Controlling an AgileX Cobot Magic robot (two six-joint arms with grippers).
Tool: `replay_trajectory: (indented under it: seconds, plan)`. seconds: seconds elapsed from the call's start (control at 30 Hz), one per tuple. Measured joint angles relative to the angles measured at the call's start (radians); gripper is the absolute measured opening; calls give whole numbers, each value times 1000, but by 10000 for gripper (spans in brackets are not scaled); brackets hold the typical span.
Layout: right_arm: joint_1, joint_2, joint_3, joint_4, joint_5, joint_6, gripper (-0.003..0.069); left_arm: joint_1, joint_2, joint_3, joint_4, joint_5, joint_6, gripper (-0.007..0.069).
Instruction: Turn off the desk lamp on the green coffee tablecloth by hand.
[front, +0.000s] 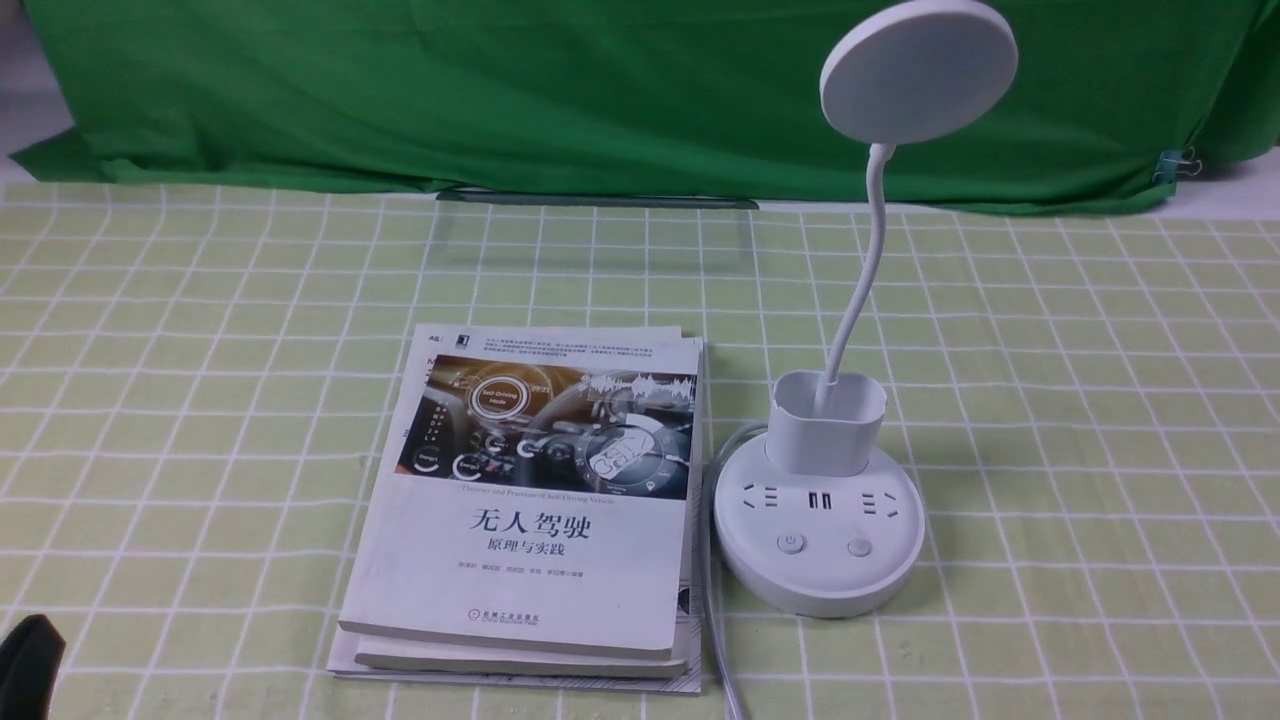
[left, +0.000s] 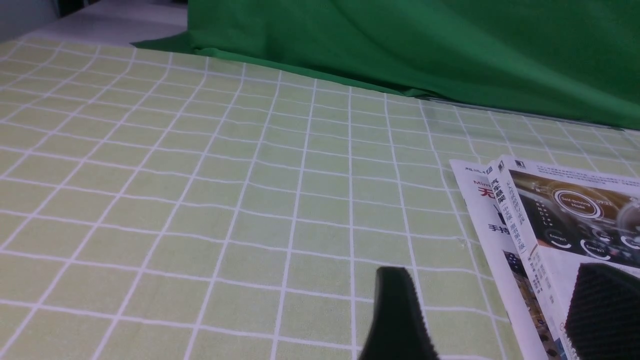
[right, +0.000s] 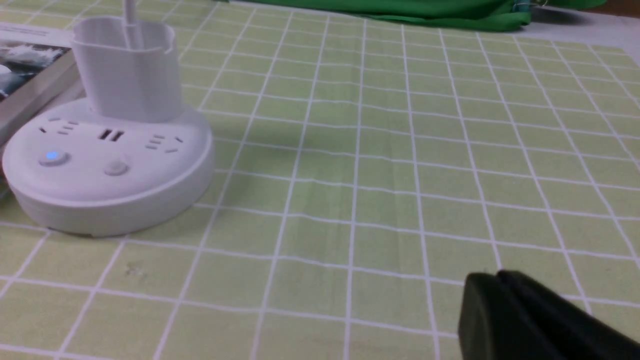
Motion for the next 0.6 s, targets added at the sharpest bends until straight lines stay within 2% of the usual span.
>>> replay_trajectory:
  seconds: [0.6]
  plan:
    - [0, 0, 0, 0, 0, 0, 106, 0, 0, 0, 0, 0, 0, 410]
